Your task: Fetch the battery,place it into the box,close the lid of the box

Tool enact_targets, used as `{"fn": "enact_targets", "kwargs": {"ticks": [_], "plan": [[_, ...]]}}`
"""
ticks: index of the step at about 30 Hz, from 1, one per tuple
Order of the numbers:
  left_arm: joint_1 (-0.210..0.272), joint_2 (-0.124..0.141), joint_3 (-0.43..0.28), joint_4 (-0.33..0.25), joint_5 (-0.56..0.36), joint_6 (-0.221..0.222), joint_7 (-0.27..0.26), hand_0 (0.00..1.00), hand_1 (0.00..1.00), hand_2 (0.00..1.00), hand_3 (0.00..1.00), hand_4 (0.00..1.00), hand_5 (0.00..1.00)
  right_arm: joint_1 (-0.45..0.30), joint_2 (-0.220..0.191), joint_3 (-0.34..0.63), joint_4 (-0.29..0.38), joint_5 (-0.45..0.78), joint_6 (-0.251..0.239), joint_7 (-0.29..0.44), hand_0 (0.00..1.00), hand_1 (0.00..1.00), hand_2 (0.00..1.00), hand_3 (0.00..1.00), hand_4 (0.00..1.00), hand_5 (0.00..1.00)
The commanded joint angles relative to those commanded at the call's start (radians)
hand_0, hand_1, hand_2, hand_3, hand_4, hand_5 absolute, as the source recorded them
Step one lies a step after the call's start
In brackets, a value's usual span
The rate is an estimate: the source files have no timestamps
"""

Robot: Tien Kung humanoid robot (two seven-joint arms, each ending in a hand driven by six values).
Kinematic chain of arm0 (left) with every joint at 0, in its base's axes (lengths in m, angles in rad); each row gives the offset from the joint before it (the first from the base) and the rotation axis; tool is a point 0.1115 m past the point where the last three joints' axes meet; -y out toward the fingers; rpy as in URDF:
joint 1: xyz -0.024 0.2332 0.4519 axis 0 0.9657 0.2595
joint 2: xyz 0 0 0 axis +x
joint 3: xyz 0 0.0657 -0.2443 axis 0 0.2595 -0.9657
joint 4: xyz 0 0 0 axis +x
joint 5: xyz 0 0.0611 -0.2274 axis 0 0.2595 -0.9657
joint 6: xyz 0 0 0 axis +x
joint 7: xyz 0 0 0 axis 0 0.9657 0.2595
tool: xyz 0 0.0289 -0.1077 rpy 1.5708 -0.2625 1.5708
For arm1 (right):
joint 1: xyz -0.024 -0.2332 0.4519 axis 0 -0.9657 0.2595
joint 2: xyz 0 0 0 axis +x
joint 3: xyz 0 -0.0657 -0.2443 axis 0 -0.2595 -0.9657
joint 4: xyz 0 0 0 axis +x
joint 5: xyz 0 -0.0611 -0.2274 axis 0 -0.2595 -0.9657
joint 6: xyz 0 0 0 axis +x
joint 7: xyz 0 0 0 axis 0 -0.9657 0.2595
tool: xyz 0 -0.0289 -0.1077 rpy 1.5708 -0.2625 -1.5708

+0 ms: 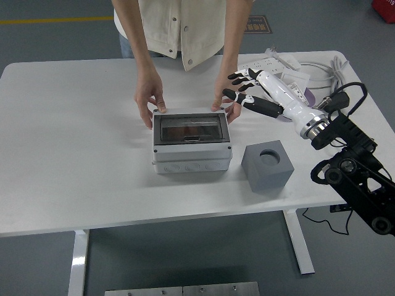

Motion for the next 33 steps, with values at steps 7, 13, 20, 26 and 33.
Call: {"fn": "enact_targets", "kwargs": {"ticks": [7,13,20,26,33], "plan": [[0.001,-0.003,-0.018,0.000,0.017,0.001,-0.002,0.653,0.741,0.607,0.554,0.741,0.208,-0.142,0.018,0.082,0.008,0.177,-0.128,0.158,0.750,0.636,0.677,0.715,0.998,0.959],[0.002,-0.005,-0.032,0.000,0.031,0.002,-0.004,0.653,0.742,0.608,0.554,0.741,0.209,-0.204,0.048,0.106,0.000,0.323,-0.198,0.287,0.731,0.633,0.661,0.690,0.991,0.745],[0.000,-0.006,-0.039,0.000,0.034,0.003,-0.004,0.653,0.742,0.608,0.555,0.739,0.211,-0.234,0.072,0.108,-0.031,0.477,-0.206,0.369,0.728,0.632,0.657,0.676,0.998,0.640],[-0.002,-0.007,-0.042,0.000,0.036,0.003,-0.003,0.655,0.742,0.609,0.555,0.739,0.212,-0.246,0.078,0.089,-0.057,0.598,-0.190,0.382,0.720,0.617,0.646,0.646,0.965,0.712],[-0.003,-0.006,-0.042,0.000,0.035,0.002,-0.002,0.654,0.742,0.609,0.555,0.737,0.215,-0.247,0.081,0.089,-0.064,0.628,-0.181,0.377,0.711,0.606,0.633,0.620,0.929,0.732]]}}
